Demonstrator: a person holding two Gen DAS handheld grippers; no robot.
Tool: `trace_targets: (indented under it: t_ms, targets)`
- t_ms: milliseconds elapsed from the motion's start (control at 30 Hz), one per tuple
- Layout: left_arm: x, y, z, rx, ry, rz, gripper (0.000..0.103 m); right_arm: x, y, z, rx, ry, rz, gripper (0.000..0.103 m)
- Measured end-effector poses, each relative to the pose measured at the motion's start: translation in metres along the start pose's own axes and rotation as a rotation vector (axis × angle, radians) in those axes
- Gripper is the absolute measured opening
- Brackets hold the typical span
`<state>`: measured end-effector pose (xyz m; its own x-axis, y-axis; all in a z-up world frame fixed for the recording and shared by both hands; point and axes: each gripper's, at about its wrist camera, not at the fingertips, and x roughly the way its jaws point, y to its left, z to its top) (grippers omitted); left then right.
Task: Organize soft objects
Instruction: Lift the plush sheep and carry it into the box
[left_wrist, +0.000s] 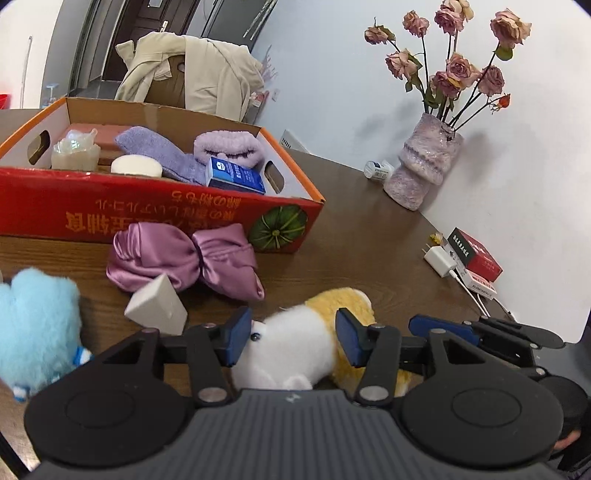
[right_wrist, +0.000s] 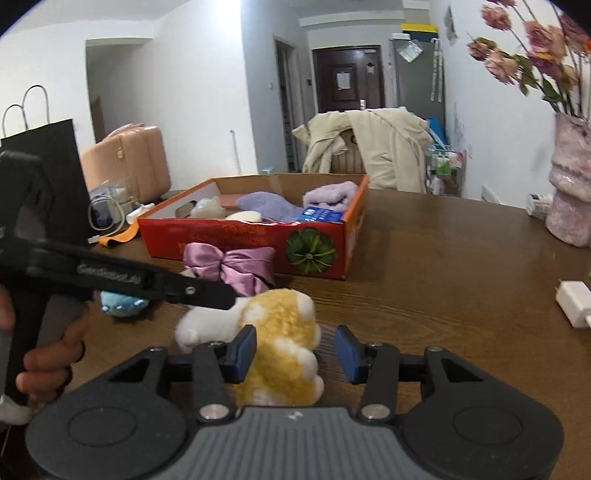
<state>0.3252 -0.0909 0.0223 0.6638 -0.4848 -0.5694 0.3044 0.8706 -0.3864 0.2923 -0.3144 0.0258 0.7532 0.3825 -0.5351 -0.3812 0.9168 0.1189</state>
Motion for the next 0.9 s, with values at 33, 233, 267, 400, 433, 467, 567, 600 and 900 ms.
trace_targets:
  t_ms: [33, 233, 267, 400, 433, 467, 567, 600, 900]
  targets:
    - [-0.003, 0.000, -0.002, -0.001, -0.004, 0.000, 0.054, 0.000, -0.001, -0.001, 0.003, 0.004, -0.004, 0.047]
    - [-0.020, 0.011, -0.015, -0.023, -0.018, 0.078, 0.061, -0.009, 0.003, -0.009, 0.029, 0.087, 0.228, 0.044]
    - [-0.024, 0.015, -0.015, -0.035, -0.028, 0.094, 0.061, -0.015, 0.006, -0.009, 0.020, 0.087, 0.339, 0.042]
    - [-0.044, 0.028, -0.014, -0.070, -0.066, 0.133, 0.061, -0.026, 0.006, 0.001, 0.015, 0.016, 0.360, 0.045]
    - [-0.050, 0.029, -0.015, -0.073, -0.075, 0.129, 0.062, -0.023, 0.002, 0.004, 0.027, -0.001, 0.329, 0.046]
    - [-0.056, 0.028, -0.017, -0.074, -0.080, 0.117, 0.065, -0.018, -0.001, 0.008, 0.040, -0.014, 0.300, 0.047]
    - [-0.064, 0.019, -0.028, -0.056, -0.069, 0.058, 0.069, 0.010, -0.004, 0.015, 0.061, -0.007, 0.278, 0.049]
    - [-0.062, 0.014, -0.034, -0.048, -0.049, 0.027, 0.070, 0.021, -0.002, 0.017, 0.062, 0.000, 0.286, 0.048]
    - [-0.048, -0.008, -0.075, 0.027, 0.056, 0.021, 0.061, 0.009, 0.000, -0.007, 0.152, 0.061, 0.148, 0.038]
